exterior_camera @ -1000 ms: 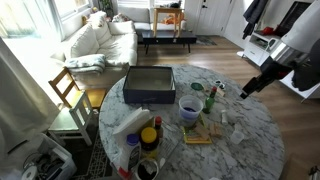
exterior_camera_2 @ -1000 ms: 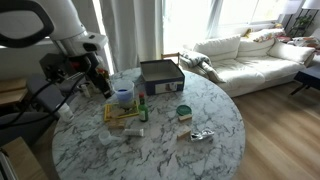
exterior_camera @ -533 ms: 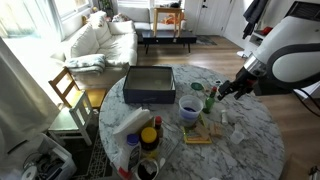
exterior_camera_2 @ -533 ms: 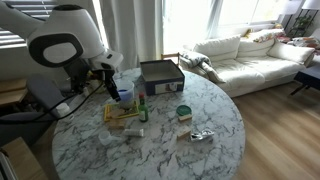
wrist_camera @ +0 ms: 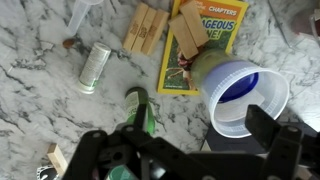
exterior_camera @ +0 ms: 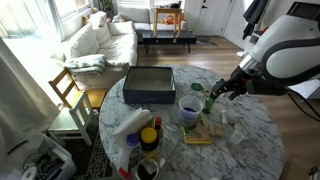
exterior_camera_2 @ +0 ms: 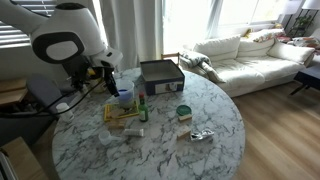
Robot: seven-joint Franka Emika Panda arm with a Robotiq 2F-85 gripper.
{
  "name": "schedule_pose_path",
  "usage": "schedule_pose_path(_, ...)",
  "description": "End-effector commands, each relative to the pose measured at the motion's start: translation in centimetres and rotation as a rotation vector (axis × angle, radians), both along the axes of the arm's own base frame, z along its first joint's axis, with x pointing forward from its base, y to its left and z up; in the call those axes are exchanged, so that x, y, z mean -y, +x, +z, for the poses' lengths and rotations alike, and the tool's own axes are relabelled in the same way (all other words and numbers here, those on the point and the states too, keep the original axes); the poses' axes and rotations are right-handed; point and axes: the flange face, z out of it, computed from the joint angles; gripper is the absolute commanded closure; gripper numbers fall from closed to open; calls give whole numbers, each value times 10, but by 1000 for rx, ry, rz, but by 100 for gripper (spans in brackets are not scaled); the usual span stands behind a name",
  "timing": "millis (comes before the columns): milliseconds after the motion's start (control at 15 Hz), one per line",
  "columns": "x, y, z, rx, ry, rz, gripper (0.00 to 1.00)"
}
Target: Move the plastic cup to the left side of the table then put the green bottle in it
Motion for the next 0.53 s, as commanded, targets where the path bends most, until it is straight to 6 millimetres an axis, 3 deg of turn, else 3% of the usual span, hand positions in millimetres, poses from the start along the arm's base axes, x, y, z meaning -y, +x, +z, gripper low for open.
schedule_pose_path(0, -8, 20, -13, -7, 28, -63, 0)
schedule_pose_path(467, -13, 41, -40, -59, 103, -124, 0)
